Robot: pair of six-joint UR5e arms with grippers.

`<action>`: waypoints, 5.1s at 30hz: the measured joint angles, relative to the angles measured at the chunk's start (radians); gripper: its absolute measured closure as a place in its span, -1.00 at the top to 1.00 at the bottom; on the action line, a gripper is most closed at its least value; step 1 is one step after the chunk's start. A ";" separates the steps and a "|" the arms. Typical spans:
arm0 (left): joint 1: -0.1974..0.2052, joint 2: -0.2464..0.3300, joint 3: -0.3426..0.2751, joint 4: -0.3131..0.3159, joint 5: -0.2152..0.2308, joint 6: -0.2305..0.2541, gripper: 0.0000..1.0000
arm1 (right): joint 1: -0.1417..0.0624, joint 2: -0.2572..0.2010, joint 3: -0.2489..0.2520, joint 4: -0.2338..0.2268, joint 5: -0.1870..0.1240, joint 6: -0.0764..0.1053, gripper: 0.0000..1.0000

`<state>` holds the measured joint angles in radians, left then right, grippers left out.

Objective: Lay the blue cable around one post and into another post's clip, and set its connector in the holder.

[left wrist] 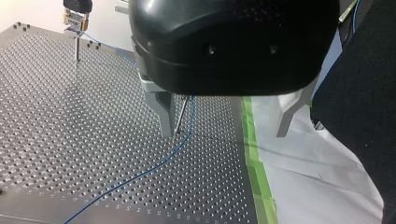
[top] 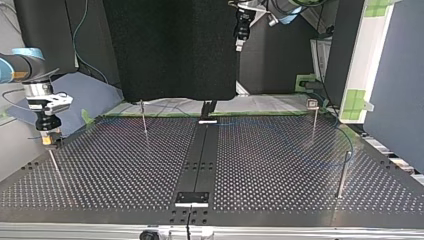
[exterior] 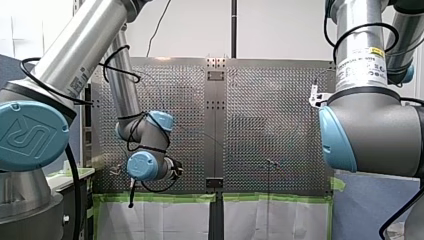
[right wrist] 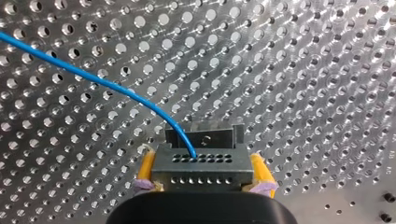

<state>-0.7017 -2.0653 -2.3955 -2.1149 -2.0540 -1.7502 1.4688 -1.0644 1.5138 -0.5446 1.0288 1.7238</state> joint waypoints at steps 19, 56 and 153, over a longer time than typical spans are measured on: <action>0.000 0.000 0.000 -0.001 -0.001 0.000 1.00 | 0.007 0.012 -0.024 0.017 0.001 -0.011 -1.00; 0.000 0.000 0.001 -0.006 -0.007 0.002 1.00 | 0.007 0.019 -0.033 0.002 -0.012 -0.011 -1.00; 0.000 0.000 0.000 -0.011 -0.008 0.009 1.00 | 0.015 0.026 -0.040 -0.009 -0.011 0.000 0.99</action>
<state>-0.7014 -2.0652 -2.3956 -2.1262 -2.0624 -1.7410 1.4843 -1.0380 1.4735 -0.5533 1.0173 1.7234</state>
